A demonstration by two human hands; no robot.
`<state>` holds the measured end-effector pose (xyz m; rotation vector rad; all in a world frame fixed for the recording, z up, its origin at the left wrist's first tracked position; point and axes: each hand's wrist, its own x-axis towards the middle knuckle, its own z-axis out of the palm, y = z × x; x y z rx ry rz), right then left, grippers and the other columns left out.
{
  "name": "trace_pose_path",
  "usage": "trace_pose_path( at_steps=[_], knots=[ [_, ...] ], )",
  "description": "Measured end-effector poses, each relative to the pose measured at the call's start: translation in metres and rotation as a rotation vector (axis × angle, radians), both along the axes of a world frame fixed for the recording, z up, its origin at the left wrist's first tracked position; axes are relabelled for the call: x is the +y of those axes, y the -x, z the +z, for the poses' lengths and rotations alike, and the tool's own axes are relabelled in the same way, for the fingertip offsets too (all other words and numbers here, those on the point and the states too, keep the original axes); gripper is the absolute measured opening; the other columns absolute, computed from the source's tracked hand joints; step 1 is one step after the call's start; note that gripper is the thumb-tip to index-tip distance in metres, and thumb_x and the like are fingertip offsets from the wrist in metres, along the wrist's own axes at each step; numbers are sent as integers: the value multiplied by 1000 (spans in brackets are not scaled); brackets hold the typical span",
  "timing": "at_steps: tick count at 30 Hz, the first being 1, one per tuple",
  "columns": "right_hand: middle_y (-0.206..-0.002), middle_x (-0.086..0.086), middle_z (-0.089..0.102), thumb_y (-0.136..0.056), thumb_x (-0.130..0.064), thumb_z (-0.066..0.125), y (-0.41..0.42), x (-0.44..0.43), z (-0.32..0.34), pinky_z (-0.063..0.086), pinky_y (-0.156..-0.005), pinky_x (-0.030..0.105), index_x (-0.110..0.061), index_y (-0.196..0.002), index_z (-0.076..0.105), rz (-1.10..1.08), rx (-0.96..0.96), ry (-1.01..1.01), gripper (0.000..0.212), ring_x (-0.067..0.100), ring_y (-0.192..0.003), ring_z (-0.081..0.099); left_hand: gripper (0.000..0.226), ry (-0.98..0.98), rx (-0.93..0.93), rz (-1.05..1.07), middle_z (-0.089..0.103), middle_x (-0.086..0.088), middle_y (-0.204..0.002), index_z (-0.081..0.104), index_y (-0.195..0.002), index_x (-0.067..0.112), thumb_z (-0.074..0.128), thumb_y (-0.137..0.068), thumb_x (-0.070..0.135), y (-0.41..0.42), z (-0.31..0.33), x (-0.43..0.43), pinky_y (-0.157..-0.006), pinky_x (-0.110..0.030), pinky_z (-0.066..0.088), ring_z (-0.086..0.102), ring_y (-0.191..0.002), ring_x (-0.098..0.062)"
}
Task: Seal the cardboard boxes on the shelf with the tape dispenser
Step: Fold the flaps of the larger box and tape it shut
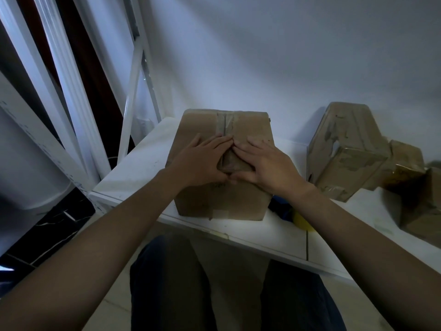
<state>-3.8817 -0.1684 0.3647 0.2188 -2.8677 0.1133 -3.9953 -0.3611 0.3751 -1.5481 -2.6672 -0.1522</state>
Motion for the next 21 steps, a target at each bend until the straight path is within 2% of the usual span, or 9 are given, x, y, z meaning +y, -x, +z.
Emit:
trace_pose_path(
  at_steps=[3, 6, 8, 10, 12, 14, 16, 18, 21],
  knots=[
    [-155, -8, 44, -91, -68, 43, -6, 18, -13, 26, -121, 47, -22, -148, 50, 133, 121, 24, 73, 28, -145, 37, 109, -16, -18, 39, 13, 9, -167, 16, -159, 30, 50, -74, 88, 5, 2, -9, -124, -54, 0, 8, -154, -15],
    [-148, -5, 51, -91, -55, 59, -11, 31, -25, 16, -124, 39, -18, -141, 57, 236, 225, 224, 62, 26, -144, 39, 107, -38, -47, 52, 14, 12, -166, 19, -158, 33, 51, -71, 88, 10, 4, -22, -124, -56, 2, 7, -154, -14],
    [-144, -1, 56, -88, -47, 68, -13, 34, -31, 14, -125, 38, -14, -137, 59, 262, 280, 347, 60, 27, -143, 41, 105, -82, -91, 53, 16, 15, -165, 22, -157, 36, 56, -70, 85, 17, 2, -36, -124, -51, 0, 6, -154, -10],
    [-143, 1, 58, -84, -40, 75, -13, 33, -39, 16, -125, 45, -12, -135, 62, 237, 306, 433, 59, 25, -143, 41, 102, -186, -184, 64, 21, 16, -163, 30, -154, 37, 65, -67, 77, 21, -1, -51, -123, -50, -1, 7, -151, -5],
    [-143, 1, 58, -83, -39, 76, -13, 30, -42, 17, -125, 43, -11, -135, 62, 201, 323, 485, 60, 22, -144, 40, 101, -328, -305, 106, 28, 16, -160, 38, -149, 35, 74, -62, 69, 21, -7, -64, -124, -48, 8, 10, -147, 0],
    [-143, 1, 58, -84, -39, 75, -14, 27, -42, 19, -125, 39, -9, -136, 61, 168, 336, 529, 62, 21, -145, 39, 101, -471, -367, 126, 33, 18, -157, 46, -146, 31, 78, -57, 68, 17, -14, -70, -122, -41, 18, 13, -146, 0],
    [-144, 0, 57, -82, -39, 77, -15, 24, -42, 23, -123, 45, -9, -137, 60, 133, 334, 556, 65, 22, -145, 38, 99, -626, -407, 158, 29, 25, -154, 49, -144, 26, 84, -60, 64, 11, -23, -69, -118, -34, 23, 16, -149, -4],
    [-145, -2, 56, -81, -38, 80, -17, 22, -42, 26, -122, 49, -11, -139, 59, 99, 324, 581, 67, 20, -146, 37, 93, -793, -470, 252, 26, 22, -157, 43, -148, 26, 84, -69, 53, 5, -32, -64, -116, -29, 27, 20, -147, -5],
    [-152, -3, 48, -83, -36, 79, -20, 19, -44, 26, -122, 46, -14, -146, 52, 40, 289, 617, 72, 15, -149, 31, 84, -931, -521, 371, 31, 7, -160, 25, -151, 39, 67, -80, 54, -3, -43, -55, -105, -10, 28, 32, -136, -3]
  ],
)
